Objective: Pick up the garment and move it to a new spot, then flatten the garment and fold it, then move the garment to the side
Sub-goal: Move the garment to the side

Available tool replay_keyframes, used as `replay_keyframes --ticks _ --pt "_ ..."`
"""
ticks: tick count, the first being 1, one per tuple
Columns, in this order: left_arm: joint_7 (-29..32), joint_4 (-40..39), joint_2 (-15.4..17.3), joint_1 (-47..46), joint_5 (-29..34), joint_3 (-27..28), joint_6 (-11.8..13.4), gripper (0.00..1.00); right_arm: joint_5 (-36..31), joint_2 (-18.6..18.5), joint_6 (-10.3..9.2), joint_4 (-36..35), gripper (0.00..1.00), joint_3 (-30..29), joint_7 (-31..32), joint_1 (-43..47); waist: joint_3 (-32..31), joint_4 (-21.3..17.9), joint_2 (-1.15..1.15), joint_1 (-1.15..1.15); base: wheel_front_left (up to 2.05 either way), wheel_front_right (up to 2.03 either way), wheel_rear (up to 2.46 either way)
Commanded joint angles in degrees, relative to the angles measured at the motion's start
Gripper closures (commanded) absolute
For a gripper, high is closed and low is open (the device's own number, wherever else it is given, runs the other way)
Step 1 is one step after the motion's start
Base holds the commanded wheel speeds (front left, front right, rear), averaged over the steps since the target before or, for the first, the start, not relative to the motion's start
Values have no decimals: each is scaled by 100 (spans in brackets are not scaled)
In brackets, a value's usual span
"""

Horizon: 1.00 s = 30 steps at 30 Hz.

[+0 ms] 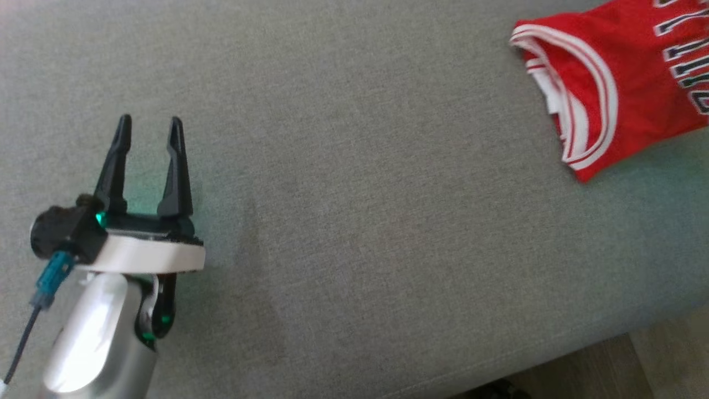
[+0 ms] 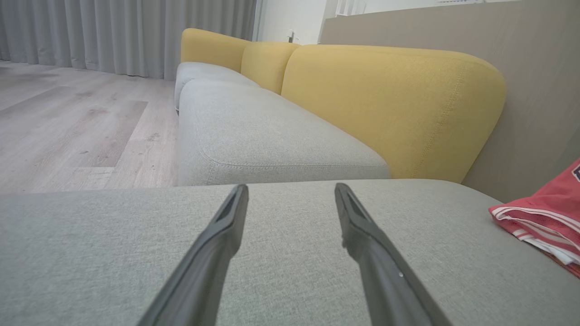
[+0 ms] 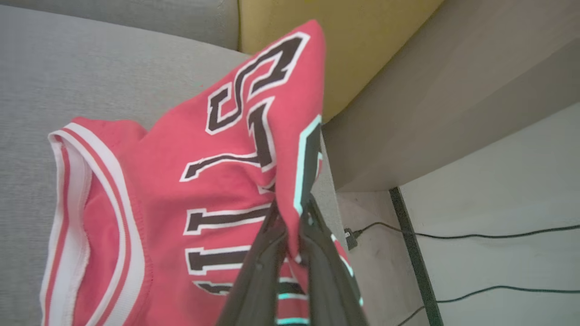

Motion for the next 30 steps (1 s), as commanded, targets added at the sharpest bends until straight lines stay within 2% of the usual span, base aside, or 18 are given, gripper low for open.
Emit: replay_keyframes --ticks 1,7,8,9,10,13,21,26,30 --pt "-11 -187 196 -224 69 176 -41 0 -112 -206 40 58 100 -127 -147 -148 119 24 0 -1 0 0 0" --pt "6 -179 216 -302 91 124 -59 0 -293 -164 40 522 100 -492 -513 -261 214 107 0 -1 0 0 0" --pt "5 -172 218 -307 92 118 -60 0 -334 -147 40 595 74 -539 -587 -275 218 117 0 -1 0 0 0" --pt "4 -164 220 -309 89 114 -61 0 -359 -123 40 667 3 -587 -650 -289 217 125 0 -1 0 0 0" --pt "3 -155 221 -309 87 110 -63 0 -394 -103 40 720 0 -634 -736 -304 213 134 0 -1 0 0 0" --pt "-1 -114 212 -308 81 90 -69 0 -558 -98 40 802 0 -676 -1115 -357 172 179 0 -1 0 0 0" --pt "-32 86 67 -159 28 84 -77 0 -595 81 40 944 0 -377 -1658 -342 -280 352 0 -1 0 0 0" --pt "-49 263 -58 200 -24 170 -53 0 -152 568 40 643 0 -367 -2135 157 -901 568 0 -1 0 0 0" --pt "-53 400 -89 543 -34 244 14 0 198 971 40 109 0 -426 -2542 896 -1332 772 0 -1 0 0 0"
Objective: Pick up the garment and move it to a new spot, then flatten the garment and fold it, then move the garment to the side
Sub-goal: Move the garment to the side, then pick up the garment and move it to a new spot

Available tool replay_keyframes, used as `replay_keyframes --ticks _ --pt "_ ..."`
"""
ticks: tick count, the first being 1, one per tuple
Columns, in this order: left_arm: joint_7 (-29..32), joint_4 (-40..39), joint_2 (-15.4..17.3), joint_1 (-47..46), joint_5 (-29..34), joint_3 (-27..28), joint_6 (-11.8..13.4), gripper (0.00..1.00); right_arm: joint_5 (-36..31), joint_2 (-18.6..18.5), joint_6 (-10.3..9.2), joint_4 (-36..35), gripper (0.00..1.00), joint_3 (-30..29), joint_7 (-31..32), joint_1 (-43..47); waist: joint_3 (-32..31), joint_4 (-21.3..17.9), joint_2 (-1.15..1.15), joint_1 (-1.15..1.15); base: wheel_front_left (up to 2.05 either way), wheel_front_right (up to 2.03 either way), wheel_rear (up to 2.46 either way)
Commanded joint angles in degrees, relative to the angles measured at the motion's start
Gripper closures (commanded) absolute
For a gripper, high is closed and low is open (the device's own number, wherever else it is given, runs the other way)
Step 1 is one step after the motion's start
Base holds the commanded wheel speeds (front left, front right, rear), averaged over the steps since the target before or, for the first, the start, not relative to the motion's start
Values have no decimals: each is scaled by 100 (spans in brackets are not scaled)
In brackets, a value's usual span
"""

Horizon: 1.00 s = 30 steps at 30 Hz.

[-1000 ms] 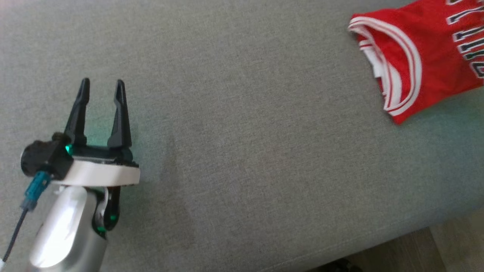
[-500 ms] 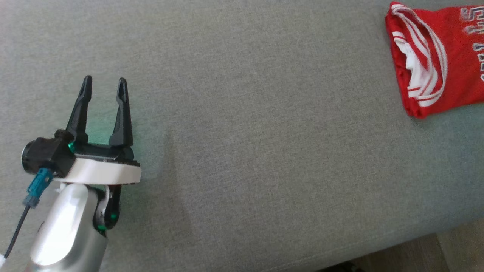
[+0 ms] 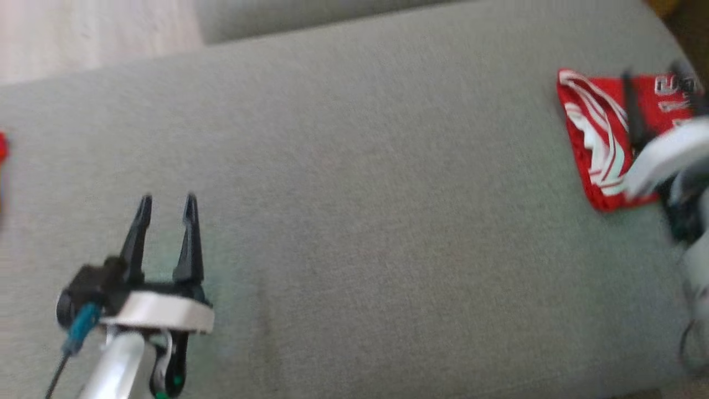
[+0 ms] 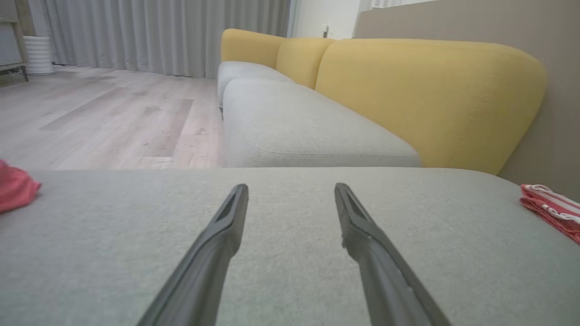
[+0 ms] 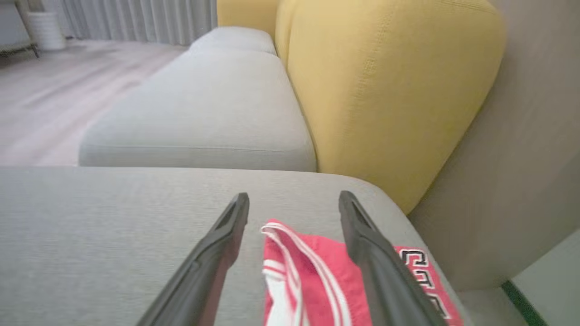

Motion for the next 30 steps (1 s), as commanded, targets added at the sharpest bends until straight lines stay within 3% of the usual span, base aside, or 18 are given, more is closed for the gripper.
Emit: replay_keyframes --ticks 1,7,14,30 --pt "-52 -127 91 -79 -19 277 81 0 44 22 40 -318 0 1 -138 214 -404 273 0 1 0 0 0" --pt "-54 -113 28 351 -41 377 228 0 -9 615 40 -1491 0 -361 -409 1746 -828 627 0 1 0 0 0" --pt "-55 -56 -56 685 -95 414 253 0 -413 1364 40 -2533 0 -763 -132 2961 -1051 845 0 1 0 0 0" --pt "-55 -121 -65 755 -89 426 258 0 -686 1668 40 -3139 0 -895 283 3496 -1039 922 0 1 0 0 0"
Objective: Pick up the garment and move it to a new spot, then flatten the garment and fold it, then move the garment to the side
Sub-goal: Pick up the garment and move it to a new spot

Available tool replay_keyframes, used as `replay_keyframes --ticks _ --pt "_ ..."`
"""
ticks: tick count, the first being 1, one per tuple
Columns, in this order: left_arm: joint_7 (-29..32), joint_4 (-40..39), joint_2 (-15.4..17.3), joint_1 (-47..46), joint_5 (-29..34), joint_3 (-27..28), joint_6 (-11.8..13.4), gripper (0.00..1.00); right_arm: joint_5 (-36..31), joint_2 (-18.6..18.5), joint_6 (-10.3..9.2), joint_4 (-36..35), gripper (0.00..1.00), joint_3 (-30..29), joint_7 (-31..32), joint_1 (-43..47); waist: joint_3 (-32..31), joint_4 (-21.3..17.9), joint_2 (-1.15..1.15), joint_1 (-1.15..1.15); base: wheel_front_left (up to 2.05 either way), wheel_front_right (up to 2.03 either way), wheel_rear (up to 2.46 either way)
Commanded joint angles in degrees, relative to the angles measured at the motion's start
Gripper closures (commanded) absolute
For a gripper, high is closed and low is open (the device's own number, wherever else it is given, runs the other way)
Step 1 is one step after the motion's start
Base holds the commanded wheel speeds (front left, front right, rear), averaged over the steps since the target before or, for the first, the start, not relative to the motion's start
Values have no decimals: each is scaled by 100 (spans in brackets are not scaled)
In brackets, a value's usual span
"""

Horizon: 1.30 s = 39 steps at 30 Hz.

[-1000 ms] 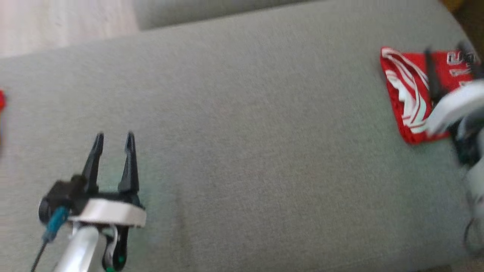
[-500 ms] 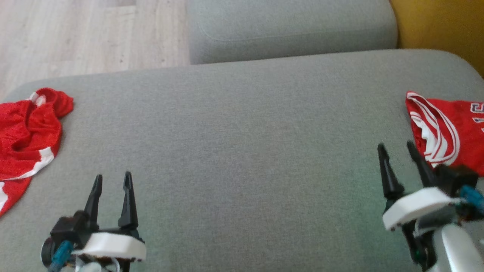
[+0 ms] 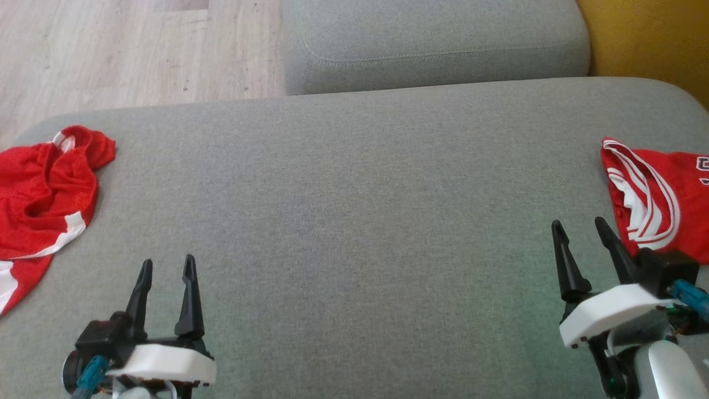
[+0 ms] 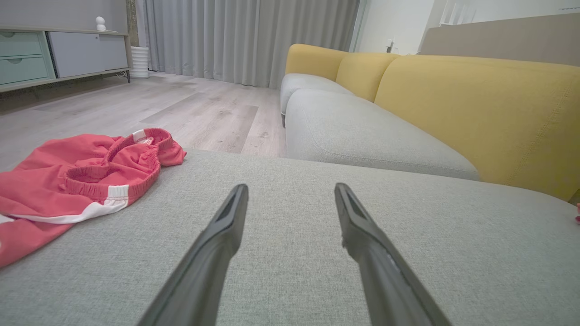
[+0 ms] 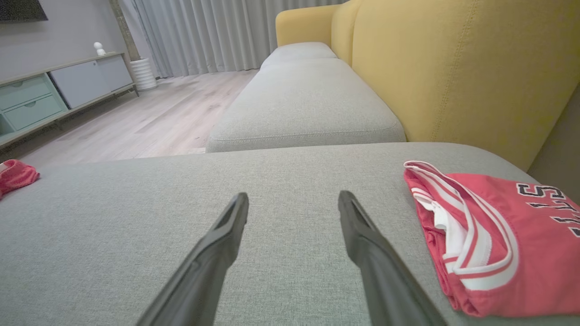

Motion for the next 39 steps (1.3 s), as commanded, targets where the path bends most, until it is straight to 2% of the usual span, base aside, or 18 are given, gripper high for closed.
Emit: replay_keyframes --ticks 1,7,19,25,27,31,39 --pt "-55 -179 86 -243 -35 246 11 0 -46 -3 40 -257 0 108 -3 -39 9 25 0 0 0 0 0" --pt "-42 -189 131 -301 -5 227 34 0 -74 30 40 -307 0 111 -11 54 19 346 0 0 0 0 0" --pt "79 -332 247 -333 0 209 99 0 -45 113 40 -220 0 266 -126 34 -20 1873 0 0 0 0 0" --pt "138 -439 316 -278 -19 229 152 0 -8 153 40 -131 0 376 -150 -21 -57 2446 0 0 0 0 0" --pt "141 -490 360 -266 -10 197 97 0 -5 162 40 -96 0 397 -166 -31 -65 2586 0 0 0 0 0" --pt "151 -539 367 -217 -9 190 143 0 -9 181 40 -46 0 428 -196 -50 -66 2777 0 0 0 0 0" --pt "176 -620 381 -199 -43 194 197 0 -15 200 40 -6 0 474 -216 -104 -29 2830 0 0 0 0 0"
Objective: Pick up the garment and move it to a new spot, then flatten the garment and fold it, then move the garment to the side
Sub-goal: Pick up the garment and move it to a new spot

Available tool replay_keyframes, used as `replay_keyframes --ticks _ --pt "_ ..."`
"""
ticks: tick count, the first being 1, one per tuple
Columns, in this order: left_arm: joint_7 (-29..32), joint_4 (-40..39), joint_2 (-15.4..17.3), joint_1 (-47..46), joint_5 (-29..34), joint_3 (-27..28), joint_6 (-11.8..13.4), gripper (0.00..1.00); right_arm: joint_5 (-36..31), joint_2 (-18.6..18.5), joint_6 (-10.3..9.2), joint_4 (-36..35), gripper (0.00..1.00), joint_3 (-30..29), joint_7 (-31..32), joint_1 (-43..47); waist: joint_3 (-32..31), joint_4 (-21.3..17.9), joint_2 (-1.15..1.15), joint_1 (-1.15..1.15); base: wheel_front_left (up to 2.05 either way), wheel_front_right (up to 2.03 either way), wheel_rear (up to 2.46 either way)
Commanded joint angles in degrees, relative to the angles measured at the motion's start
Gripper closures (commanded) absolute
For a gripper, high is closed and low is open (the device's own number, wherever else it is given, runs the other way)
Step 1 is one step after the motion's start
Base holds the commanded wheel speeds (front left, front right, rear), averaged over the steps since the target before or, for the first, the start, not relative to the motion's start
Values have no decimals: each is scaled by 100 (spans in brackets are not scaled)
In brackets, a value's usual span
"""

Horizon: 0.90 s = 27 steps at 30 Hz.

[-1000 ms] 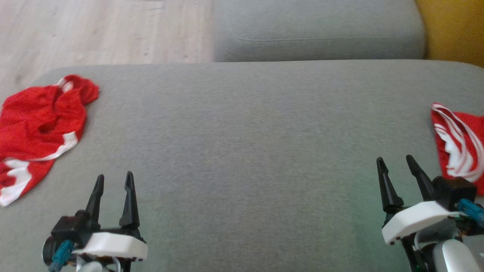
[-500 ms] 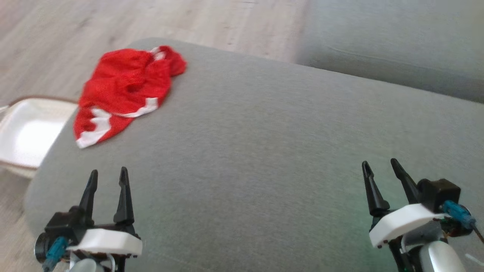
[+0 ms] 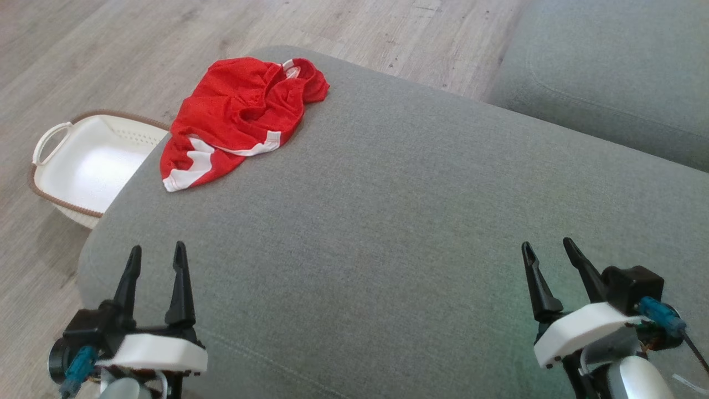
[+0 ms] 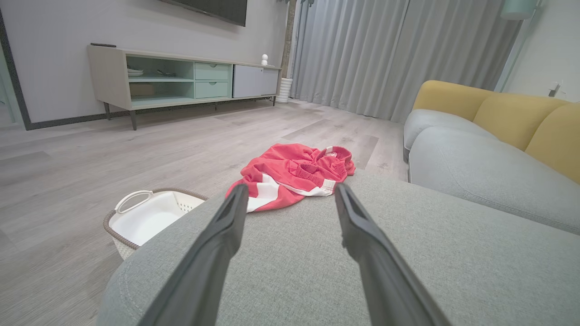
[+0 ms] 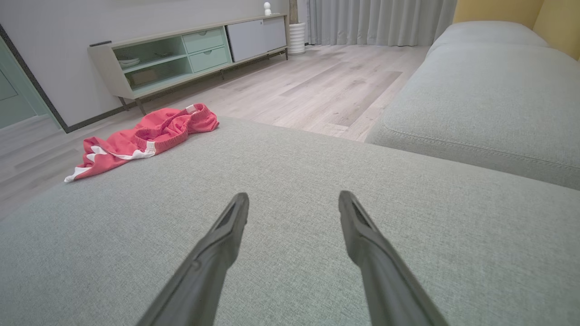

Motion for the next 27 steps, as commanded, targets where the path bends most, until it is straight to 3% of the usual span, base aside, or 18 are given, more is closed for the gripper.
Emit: replay_keyframes --ticks 1,10,12,18,27 --pt "2 -225 165 -168 -52 215 44 0 25 3 40 -176 0 143 -80 -292 10 -20 0 0 0 0 0" --pt "411 -515 144 -633 -325 364 145 0 15 -27 40 -255 0 129 -41 -280 170 -126 0 0 0 0 0" --pt "575 -575 193 -923 -478 448 68 0 8 -47 40 -309 0 130 -16 -313 264 -166 0 0 0 0 0" --pt "1185 -100 624 -2042 -849 868 -31 0 -86 -135 40 -597 0 221 -8 -564 778 -493 0 0 0 0 0" --pt "2041 1096 1499 -3356 -1200 1423 -46 0 -257 -448 40 -1257 0 555 -124 -1096 2011 -1341 0 0 0 0 0"
